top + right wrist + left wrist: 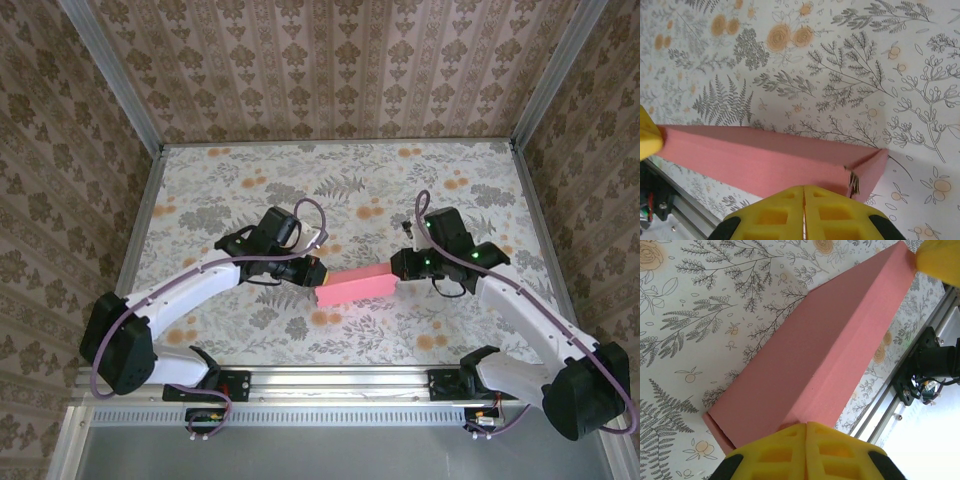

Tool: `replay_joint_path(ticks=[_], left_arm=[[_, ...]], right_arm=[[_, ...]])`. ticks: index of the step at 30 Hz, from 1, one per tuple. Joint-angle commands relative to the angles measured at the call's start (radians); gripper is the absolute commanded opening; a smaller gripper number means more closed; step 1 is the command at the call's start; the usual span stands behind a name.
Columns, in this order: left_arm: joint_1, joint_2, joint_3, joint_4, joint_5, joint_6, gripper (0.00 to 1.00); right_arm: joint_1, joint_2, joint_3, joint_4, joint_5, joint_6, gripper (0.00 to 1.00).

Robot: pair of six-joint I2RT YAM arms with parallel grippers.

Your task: Fold the paper box

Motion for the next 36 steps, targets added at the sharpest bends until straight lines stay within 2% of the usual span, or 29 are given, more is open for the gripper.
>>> replay_joint_path(ticks=[1,4,9,17,24,29,32,34,36], left_arm=[[-0.011,-0.008,-0.036,-0.027,-0.018,0.006,0.07],[-0.010,-0.009,-0.040,-0.024,-0.023,0.010,0.07],[-0.011,-0.009,-0.039,-0.031,-0.031,0.019,0.07],[-0.016,-0.008,-0.060,-0.019,-0.055,0.073,0.02],[-0.022,-0.017,-0.126,0.067,-0.079,0.085,0.00],[-0.025,-0.059,-0.139,0.130,-0.076,0.082,0.01],[-0.024,-0.081,-0.092,0.125,-0.069,0.087,0.08],[-0.018,-0.089,-0.059,0.121,-0.066,0.091,0.20],[-0.010,-0.096,-0.034,0.128,-0.055,0.098,0.25]], right_arm=[[-0.031,0.015,0.037,0.029,-0.108,-0.012,0.10],[-0.053,0.030,0.022,0.037,-0.167,-0.025,0.10],[-0.070,0.040,-0.030,0.070,-0.180,-0.024,0.10],[-0.072,0.060,-0.078,0.057,-0.099,0.007,0.10],[-0.070,0.003,-0.141,0.048,-0.070,0.030,0.09],[-0.044,-0.069,-0.056,-0.026,-0.032,-0.030,0.10],[0.003,-0.086,0.026,-0.057,0.012,-0.073,0.21],[0.034,-0.084,0.074,-0.068,0.033,-0.112,0.24],[0.058,-0.079,0.112,-0.079,0.040,-0.152,0.30]])
